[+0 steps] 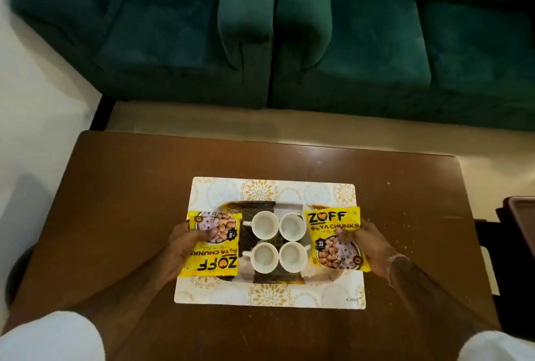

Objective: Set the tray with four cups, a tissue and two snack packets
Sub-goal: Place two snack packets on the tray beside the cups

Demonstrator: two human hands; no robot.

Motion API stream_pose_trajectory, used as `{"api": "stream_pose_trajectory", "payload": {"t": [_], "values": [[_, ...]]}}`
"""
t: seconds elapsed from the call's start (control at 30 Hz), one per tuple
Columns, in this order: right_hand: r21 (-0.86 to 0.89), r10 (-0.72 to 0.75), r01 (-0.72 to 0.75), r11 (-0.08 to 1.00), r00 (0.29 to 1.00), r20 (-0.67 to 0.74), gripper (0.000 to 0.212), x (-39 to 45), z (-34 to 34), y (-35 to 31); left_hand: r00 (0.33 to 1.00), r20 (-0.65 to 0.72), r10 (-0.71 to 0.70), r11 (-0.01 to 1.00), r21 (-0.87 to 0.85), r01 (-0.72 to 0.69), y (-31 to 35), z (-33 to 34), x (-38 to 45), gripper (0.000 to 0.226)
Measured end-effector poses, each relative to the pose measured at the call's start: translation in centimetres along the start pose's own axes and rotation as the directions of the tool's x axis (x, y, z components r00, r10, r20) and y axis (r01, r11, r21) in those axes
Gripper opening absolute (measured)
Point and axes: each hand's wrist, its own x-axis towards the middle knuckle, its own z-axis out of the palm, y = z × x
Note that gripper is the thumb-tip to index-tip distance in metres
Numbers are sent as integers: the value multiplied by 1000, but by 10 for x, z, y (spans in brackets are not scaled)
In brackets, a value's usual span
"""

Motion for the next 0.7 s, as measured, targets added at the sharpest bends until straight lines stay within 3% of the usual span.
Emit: {"api": "stream_pose_trajectory", "payload": {"t": [0.1,0.3,0.47,0.57,0.7], "values": [[8,1,0,1000,1000,-29,26,7,5,7,1000,7,26,999,21,-26,-4,10,3,23],[-12,-25,24,1000,992,-122,26,16,11,13,996,-22,89,996,7,-89,-17,22,14,28],[-221,-74,16,975,964,-257,16,25,15,21,988,-41,152,987,69,-149,-21,29,12,39],[-343,-144,24,939,933,-329,30,18,22,18,967,-78,241,924,323,-204,-26,29,14,52],[-422,-166,-22,906,900,-403,43,11,30,18,912,-114,394,788,553,-271,-25,33,5,48]]}}
